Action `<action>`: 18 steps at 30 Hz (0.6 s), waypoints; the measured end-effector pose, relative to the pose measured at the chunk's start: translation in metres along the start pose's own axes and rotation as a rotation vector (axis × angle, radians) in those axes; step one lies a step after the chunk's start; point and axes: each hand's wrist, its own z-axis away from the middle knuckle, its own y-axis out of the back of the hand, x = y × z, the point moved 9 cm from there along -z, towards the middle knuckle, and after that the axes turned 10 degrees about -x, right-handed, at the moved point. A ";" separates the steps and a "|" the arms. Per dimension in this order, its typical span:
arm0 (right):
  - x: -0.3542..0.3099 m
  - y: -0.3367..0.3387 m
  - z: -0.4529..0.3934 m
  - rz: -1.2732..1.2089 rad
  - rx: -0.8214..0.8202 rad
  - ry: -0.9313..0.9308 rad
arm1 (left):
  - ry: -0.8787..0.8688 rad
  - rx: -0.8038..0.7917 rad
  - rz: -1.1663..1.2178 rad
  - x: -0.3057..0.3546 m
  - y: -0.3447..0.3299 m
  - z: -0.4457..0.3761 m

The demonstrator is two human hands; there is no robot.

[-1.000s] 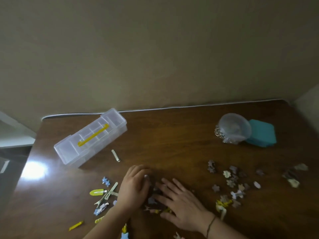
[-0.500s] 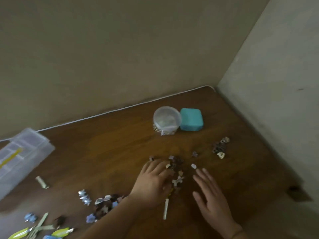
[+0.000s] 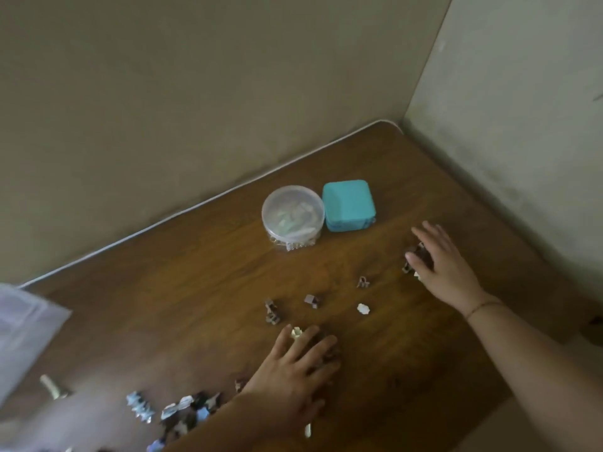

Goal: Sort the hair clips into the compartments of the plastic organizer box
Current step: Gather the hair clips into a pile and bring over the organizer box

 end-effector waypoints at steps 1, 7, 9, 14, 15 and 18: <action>-0.002 -0.003 -0.002 0.016 -0.014 0.016 | -0.033 0.047 0.007 0.001 0.001 0.007; -0.053 -0.034 0.009 0.066 -0.036 0.133 | 0.016 0.364 0.255 -0.039 0.029 0.036; -0.080 -0.052 0.021 0.079 -0.060 0.226 | 0.181 0.416 0.398 -0.072 0.031 0.041; -0.147 -0.100 0.054 0.121 -0.153 0.437 | 0.453 0.374 0.660 -0.126 0.006 0.053; -0.160 -0.109 0.062 0.137 -0.163 0.482 | 0.447 0.389 0.675 -0.128 0.005 0.054; -0.192 -0.138 0.085 0.139 -0.193 0.594 | 0.418 0.426 0.689 -0.126 0.005 0.055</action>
